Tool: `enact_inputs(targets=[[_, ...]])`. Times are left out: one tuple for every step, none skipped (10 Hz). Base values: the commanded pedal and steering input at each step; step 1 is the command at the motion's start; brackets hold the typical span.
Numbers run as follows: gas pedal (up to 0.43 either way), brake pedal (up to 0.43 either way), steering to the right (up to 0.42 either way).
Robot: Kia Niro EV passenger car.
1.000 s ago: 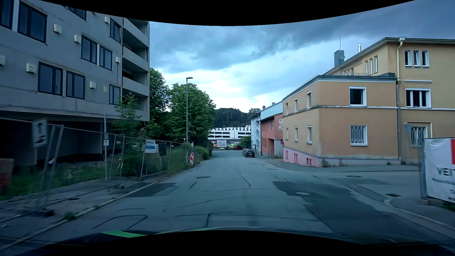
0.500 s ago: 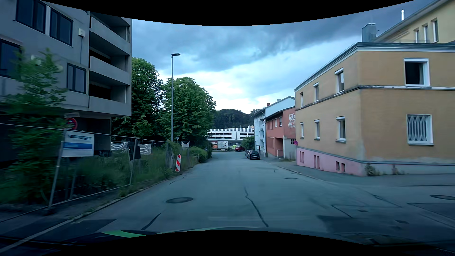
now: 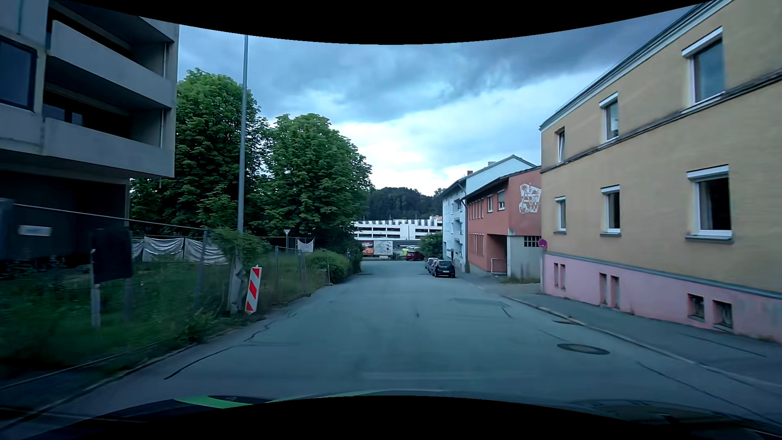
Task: Follow the waypoints while adhering to traffic rules and regulations
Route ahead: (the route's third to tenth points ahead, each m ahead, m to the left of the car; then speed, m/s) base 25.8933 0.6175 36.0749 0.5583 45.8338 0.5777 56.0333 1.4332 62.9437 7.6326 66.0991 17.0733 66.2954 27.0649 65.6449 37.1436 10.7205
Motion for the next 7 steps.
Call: enact_inputs(targets=[[0.0, 0.0, -0.003], [0.0, 0.0, -0.003], [0.0, 0.0, -0.002], [0.0, 0.0, -0.001], [0.0, 0.0, 0.0], [0.0, 0.0, 0.0], [0.0, 0.0, 0.0]])
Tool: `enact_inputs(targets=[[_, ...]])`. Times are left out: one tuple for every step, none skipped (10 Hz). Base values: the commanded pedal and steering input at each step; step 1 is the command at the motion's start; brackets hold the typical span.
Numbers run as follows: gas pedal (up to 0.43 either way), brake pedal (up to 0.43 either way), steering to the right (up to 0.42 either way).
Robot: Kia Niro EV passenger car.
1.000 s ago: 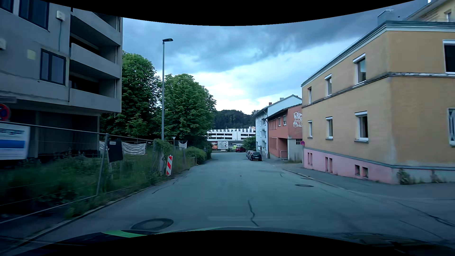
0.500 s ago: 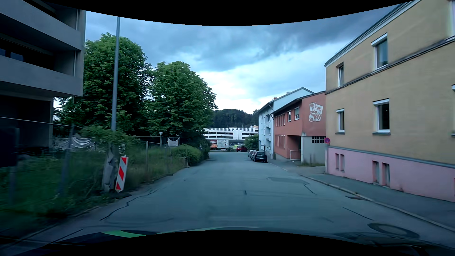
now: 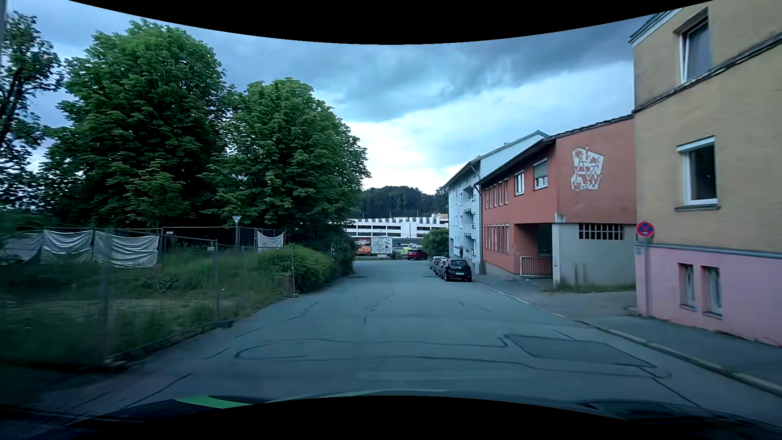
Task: Follow the waypoints while adhering to traffic rules and regulations
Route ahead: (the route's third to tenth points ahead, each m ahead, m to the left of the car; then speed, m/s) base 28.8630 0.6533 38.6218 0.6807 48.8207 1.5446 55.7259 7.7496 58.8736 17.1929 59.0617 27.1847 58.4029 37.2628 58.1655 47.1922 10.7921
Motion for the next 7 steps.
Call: enact_inputs(targets=[[0.0, 0.0, 0.0], [0.0, 0.0, 0.0], [0.0, 0.0, 0.0], [0.0, 0.0, -0.001], [0.0, 0.0, -0.001], [0.0, 0.03, -0.001], [0.0, 0.11, -0.002]])
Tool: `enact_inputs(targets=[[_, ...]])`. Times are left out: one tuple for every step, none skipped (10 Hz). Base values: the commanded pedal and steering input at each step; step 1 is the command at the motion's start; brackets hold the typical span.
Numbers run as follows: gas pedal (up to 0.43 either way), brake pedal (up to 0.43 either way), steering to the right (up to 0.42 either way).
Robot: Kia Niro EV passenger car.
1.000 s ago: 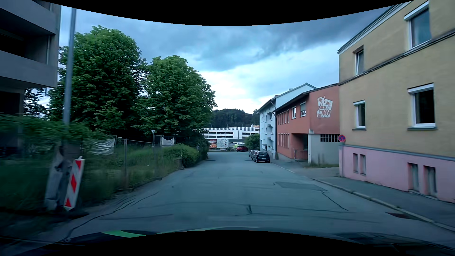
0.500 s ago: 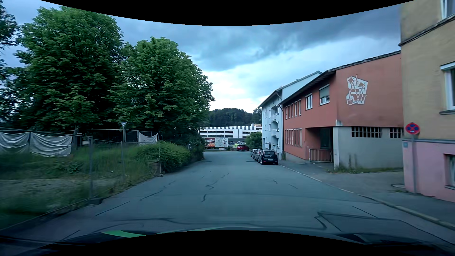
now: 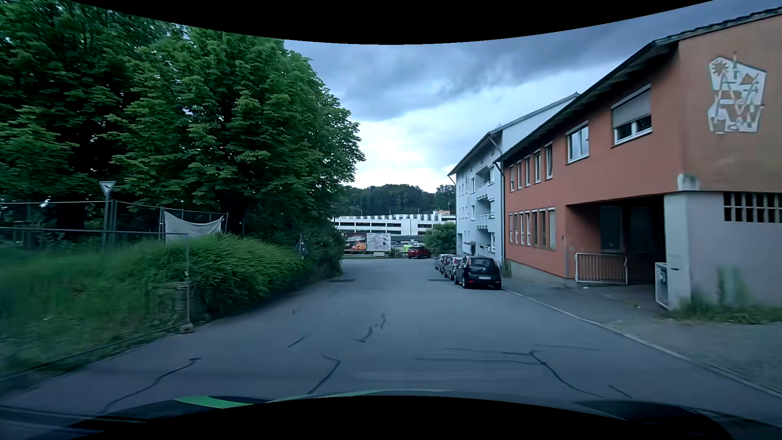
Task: Follow the waypoints while adhering to traffic rules and regulations
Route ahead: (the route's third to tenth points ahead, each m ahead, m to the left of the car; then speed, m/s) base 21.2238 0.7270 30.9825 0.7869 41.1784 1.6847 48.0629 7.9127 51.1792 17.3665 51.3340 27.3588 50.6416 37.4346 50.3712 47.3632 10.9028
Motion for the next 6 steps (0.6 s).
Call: enact_inputs(targets=[[0.0, 0.134, -0.001], [0.0, 0.146, -0.001], [0.0, 0.152, -0.002], [0.0, 0.159, -0.002], [0.0, 0.171, -0.001], [0.0, 0.195, 0.0]])
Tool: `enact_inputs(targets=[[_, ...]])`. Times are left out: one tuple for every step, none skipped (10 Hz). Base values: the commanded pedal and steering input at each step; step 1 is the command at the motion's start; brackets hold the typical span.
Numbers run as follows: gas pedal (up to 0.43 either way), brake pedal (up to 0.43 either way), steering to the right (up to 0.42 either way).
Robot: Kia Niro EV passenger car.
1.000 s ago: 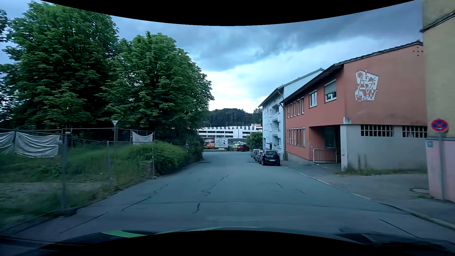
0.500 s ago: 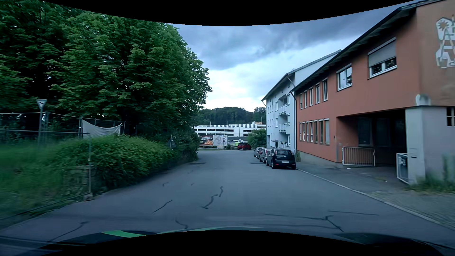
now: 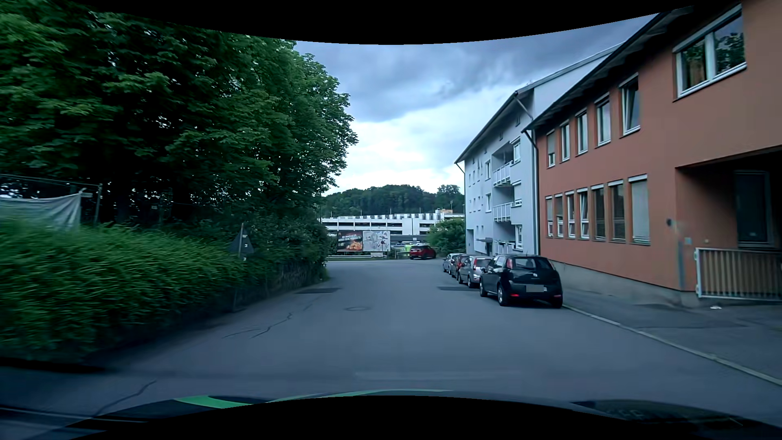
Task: Follow the waypoints while adhering to traffic rules and regulations
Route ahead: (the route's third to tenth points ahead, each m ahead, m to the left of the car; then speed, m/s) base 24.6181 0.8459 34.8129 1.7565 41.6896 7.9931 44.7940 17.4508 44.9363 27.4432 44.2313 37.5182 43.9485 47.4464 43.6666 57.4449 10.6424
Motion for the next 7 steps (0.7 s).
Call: enact_inputs(targets=[[0.0, 0.201, 0.0], [0.0, 0.207, 0.0], [0.0, 0.207, 0.0], [0.0, 0.213, 0.0], [0.0, 0.213, 0.0], [0.0, 0.22, -0.001], [0.0, 0.22, -0.001]])
